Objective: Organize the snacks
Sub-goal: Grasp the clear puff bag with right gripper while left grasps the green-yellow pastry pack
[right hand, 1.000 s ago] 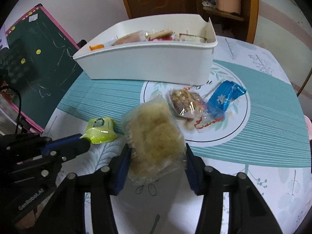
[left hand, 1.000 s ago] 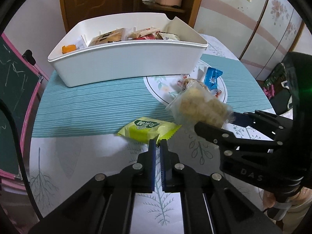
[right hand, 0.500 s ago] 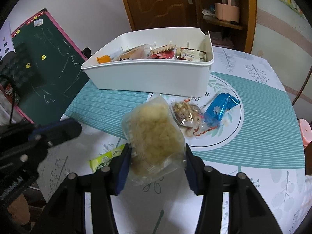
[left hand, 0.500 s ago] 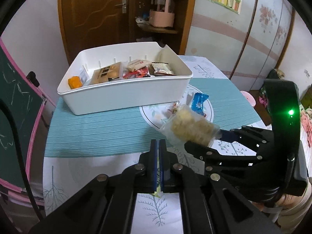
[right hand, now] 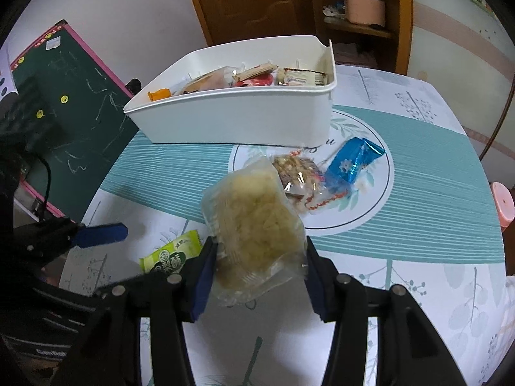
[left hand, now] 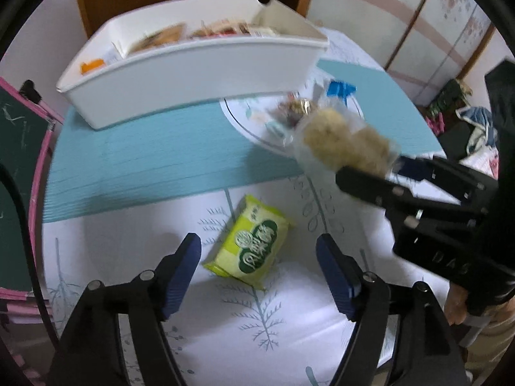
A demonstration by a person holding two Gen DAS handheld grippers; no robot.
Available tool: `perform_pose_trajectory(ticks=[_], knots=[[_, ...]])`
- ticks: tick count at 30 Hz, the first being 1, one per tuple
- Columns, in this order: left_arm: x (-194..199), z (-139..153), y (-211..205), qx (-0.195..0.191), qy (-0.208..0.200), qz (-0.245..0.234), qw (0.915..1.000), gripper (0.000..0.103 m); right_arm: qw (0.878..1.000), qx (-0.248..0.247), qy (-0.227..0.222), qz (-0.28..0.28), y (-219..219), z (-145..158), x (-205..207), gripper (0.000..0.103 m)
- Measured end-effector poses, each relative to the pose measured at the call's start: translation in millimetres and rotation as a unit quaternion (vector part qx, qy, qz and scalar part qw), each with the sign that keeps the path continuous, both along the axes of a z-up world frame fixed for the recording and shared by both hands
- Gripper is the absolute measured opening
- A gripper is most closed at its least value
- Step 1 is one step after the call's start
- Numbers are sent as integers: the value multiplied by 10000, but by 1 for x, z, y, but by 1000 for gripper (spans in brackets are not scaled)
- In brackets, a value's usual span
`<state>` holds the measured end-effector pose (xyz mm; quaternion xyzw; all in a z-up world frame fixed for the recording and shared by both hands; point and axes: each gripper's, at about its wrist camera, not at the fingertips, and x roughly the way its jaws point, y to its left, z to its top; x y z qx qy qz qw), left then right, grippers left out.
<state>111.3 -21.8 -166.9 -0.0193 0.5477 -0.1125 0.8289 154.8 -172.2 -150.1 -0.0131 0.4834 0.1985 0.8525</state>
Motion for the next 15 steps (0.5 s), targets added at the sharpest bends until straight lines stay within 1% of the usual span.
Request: perform_pose_trajectory(ticks=[6,7,9,10,13,15], knots=[[3,-20,-7,277,241,-172,9992,73,10000,3,18,-36,-2,-1,-1,50],[4,-22,-7,293,279,-169,9990,71,10000,0,21,-38,-1,-1,-1,50],[5,-26,-7,362,302,-129,9988,53,10000,-11,21,-43,-2,-2,-1,50],[6,-28,-6,366,329,-118,9987,38,10000,-14,24,-45,-2,-2,-1,50],[5,-26,-1,369,226,-1,9991,36,10000,-23,26,-52,-2,-2,-2,50],[3,-22,1,400,85,84,9991,35,10000,-35,21,-54,-2,-2,-2,50]])
